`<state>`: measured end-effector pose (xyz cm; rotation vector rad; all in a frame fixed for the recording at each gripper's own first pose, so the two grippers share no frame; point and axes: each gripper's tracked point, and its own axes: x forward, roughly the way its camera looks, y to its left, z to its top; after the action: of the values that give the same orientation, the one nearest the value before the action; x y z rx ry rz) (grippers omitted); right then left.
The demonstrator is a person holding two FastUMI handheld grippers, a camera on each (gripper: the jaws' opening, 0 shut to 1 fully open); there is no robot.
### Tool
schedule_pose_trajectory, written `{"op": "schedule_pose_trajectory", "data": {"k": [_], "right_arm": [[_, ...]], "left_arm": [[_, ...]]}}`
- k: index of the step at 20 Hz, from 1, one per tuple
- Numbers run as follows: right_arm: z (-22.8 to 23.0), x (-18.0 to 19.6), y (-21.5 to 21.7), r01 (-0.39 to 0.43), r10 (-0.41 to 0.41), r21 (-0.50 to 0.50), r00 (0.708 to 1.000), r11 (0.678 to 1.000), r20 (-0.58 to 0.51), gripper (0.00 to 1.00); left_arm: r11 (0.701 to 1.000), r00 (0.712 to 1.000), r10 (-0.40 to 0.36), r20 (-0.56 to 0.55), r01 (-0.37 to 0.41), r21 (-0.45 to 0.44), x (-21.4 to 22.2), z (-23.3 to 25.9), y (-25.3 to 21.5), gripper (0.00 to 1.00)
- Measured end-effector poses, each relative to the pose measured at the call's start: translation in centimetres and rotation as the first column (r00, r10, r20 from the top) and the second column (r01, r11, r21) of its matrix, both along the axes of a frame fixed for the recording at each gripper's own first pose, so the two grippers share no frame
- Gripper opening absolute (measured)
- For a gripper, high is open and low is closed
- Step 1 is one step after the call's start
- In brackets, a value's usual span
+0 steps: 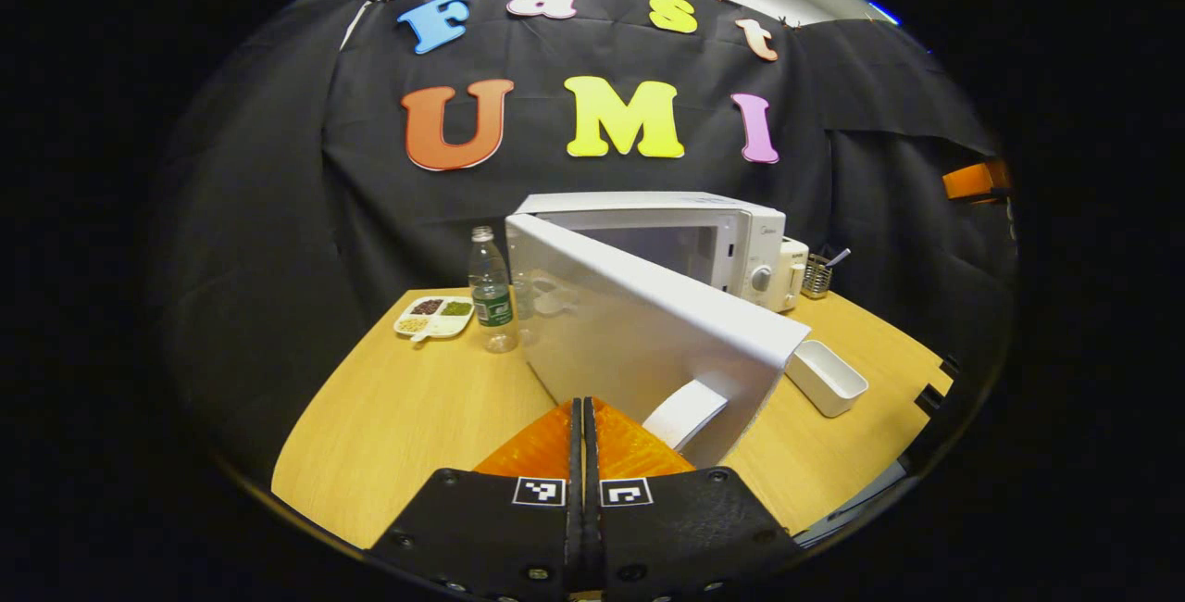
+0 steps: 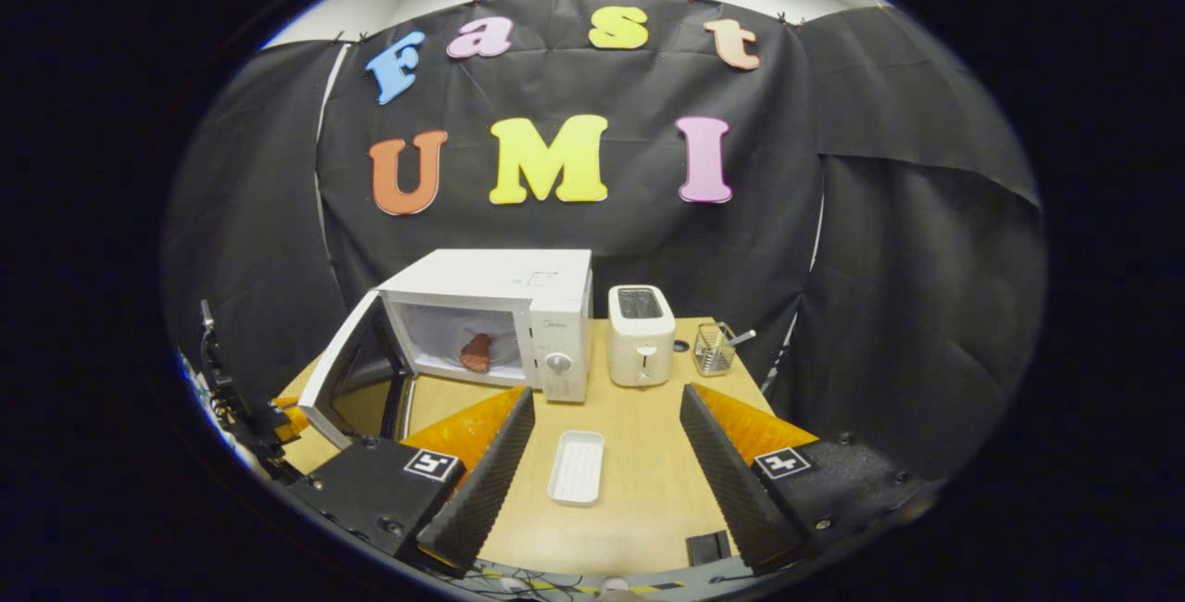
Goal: Open the microwave oven with the left hand, put the food in, and close the microwave oven.
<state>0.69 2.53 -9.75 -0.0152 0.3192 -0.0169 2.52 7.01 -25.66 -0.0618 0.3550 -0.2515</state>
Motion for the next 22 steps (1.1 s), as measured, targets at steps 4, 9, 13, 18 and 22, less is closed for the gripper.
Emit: {"op": "schedule_pose_trajectory", "data": {"k": [4, 9, 13, 18, 22], "right_arm": [[-0.6, 0.1, -2.2, 0.024, -0.023, 0.017, 1.000, 1.000, -0.016, 1.00], [-1.0, 0.2, -5.0, 0.060, -0.059, 0.043, 0.998, 0.997, -0.033, 1.00], [-1.5, 0.4, -6.2, 0.076, -0.074, 0.035, 0.996, 0.997, -0.055, 1.00], [-2.1, 1.8, -8.2, 0.086, -0.083, 0.044, 0.994, 0.995, -0.073, 1.00], [-2.8, 2.9, -9.1, 0.087, -0.082, 0.055, 0.993, 0.995, -0.091, 1.00]], "left_arm": [[0.998, 0.998, -0.066, 0.002, 0.066, -0.005, 1.7, 0.2, -4.6, 0.00], [0.991, 0.991, -0.132, 0.023, 0.132, -0.011, 4.6, 0.9, -9.8, 0.00], [0.987, 0.985, -0.163, 0.050, 0.163, -0.010, 7.4, 1.7, -13.2, 0.00], [0.983, 0.980, -0.185, 0.075, 0.184, 0.023, 11.2, 2.0, -16.4, 0.00], [0.987, 0.984, -0.161, 0.072, 0.162, -0.005, 14.1, 2.1, -18.2, 0.00]]}}
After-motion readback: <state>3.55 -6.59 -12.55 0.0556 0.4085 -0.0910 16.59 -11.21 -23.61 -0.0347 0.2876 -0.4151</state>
